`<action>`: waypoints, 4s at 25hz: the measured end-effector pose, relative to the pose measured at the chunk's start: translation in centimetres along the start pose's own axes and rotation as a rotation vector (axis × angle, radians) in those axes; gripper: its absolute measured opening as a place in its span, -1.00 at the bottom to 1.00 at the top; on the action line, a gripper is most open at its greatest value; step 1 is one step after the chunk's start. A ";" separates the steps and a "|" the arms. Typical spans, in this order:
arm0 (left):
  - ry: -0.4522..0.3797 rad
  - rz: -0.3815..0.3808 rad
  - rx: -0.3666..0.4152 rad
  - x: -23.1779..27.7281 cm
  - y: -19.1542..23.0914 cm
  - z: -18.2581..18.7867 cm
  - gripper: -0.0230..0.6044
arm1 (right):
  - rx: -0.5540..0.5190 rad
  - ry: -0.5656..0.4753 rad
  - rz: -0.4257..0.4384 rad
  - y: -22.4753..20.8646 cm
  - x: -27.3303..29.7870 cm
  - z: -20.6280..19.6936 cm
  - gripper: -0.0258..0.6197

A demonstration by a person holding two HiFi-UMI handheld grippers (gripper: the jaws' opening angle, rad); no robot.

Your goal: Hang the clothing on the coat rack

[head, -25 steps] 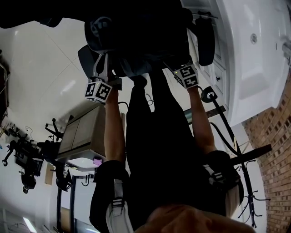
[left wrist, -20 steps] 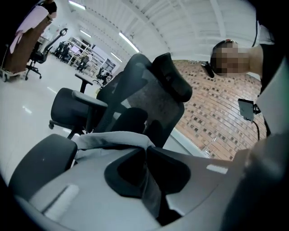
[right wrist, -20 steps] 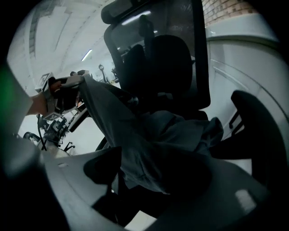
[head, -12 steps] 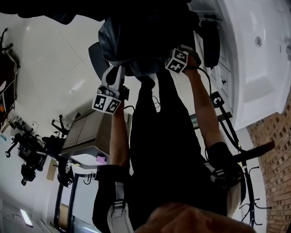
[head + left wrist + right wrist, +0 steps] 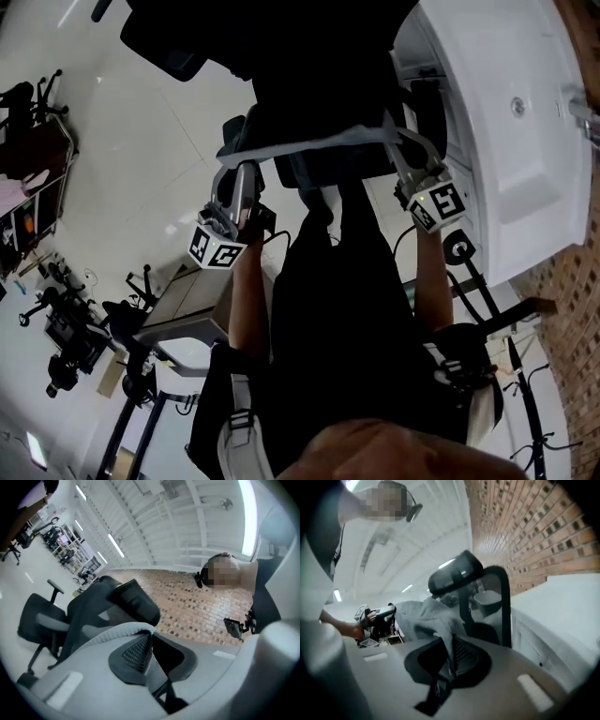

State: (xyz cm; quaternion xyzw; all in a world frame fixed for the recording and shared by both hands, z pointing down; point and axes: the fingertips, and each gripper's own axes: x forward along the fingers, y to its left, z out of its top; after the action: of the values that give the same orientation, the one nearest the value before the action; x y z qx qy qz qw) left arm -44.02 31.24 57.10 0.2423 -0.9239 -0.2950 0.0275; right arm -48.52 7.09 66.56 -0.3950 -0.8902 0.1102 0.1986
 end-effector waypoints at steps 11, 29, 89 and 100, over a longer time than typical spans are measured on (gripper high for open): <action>-0.346 -0.575 0.106 -3.1 -21.0 21.9 -0.83 | -0.247 -0.559 -0.100 17.7 -18.8 25.8 -0.88; -0.286 -1.363 -0.099 -7.3 -48.8 21.2 -0.83 | -0.404 -0.825 -0.765 35.1 -51.8 25.9 -0.88; 0.626 -1.847 -0.595 -11.2 -109.0 -32.5 -0.76 | -0.205 -0.943 -1.643 30.7 -115.1 0.1 -0.60; 0.255 -1.751 0.023 -17.3 -92.2 -22.6 -0.82 | -0.152 -1.040 -1.518 34.4 -101.0 -3.3 -0.52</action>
State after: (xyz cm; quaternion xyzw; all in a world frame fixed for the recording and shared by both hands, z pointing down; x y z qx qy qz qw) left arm 15.37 -38.12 25.80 0.8940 -0.3995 -0.1716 -0.1082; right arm 37.15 -45.33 30.48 0.3819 -0.8924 0.0552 -0.2340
